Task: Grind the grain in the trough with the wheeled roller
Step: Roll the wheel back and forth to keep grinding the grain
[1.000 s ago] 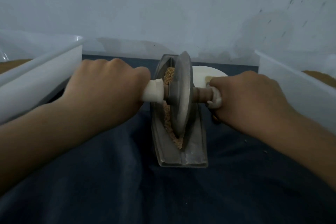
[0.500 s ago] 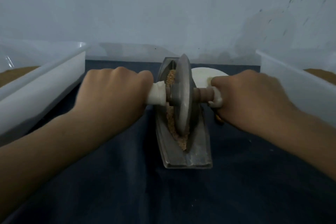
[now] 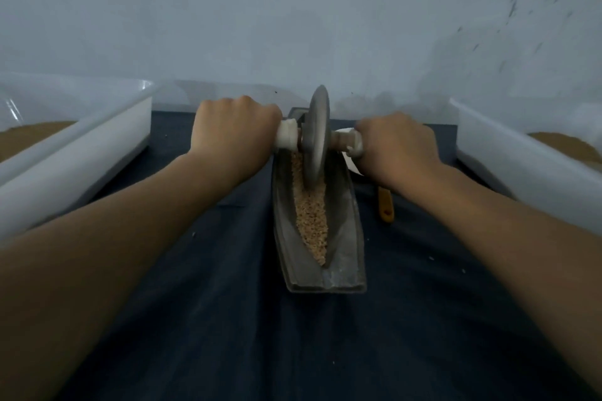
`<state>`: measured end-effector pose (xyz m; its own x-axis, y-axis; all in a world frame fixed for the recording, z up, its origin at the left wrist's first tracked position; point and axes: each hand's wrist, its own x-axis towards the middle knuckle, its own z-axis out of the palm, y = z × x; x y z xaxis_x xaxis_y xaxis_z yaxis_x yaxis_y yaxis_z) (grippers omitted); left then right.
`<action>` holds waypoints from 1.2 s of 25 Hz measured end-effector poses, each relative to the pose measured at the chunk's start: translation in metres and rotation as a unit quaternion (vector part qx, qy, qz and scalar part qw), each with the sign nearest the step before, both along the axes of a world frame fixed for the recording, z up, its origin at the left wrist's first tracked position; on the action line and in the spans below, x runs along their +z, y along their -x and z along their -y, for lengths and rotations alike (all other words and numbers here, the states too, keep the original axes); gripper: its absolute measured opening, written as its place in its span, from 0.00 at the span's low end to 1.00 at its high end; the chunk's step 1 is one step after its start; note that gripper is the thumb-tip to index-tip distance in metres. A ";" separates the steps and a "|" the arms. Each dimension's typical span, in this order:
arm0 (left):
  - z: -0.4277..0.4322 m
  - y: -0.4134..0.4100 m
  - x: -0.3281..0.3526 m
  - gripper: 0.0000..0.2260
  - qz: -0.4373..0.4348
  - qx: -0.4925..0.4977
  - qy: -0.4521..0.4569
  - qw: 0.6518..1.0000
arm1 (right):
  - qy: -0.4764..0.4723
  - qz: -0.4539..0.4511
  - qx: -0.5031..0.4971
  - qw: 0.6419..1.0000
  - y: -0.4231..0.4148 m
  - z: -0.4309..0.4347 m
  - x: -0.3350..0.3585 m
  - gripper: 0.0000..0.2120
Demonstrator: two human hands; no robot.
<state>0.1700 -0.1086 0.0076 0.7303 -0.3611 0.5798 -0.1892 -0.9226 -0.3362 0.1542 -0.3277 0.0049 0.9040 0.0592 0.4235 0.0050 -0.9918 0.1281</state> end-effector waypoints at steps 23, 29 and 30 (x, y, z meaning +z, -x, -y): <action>-0.033 0.066 -0.009 0.16 0.084 -0.083 -0.009 0.993 | 0.063 0.100 0.095 0.988 0.079 0.012 -0.003 0.13; -0.009 0.019 -0.015 0.13 0.046 -0.024 -0.014 0.999 | 0.033 0.078 0.021 0.996 0.021 0.004 -0.013 0.12; -0.005 0.006 -0.014 0.11 0.033 -0.016 0.001 0.999 | 0.020 0.068 0.013 0.997 0.006 0.000 -0.008 0.08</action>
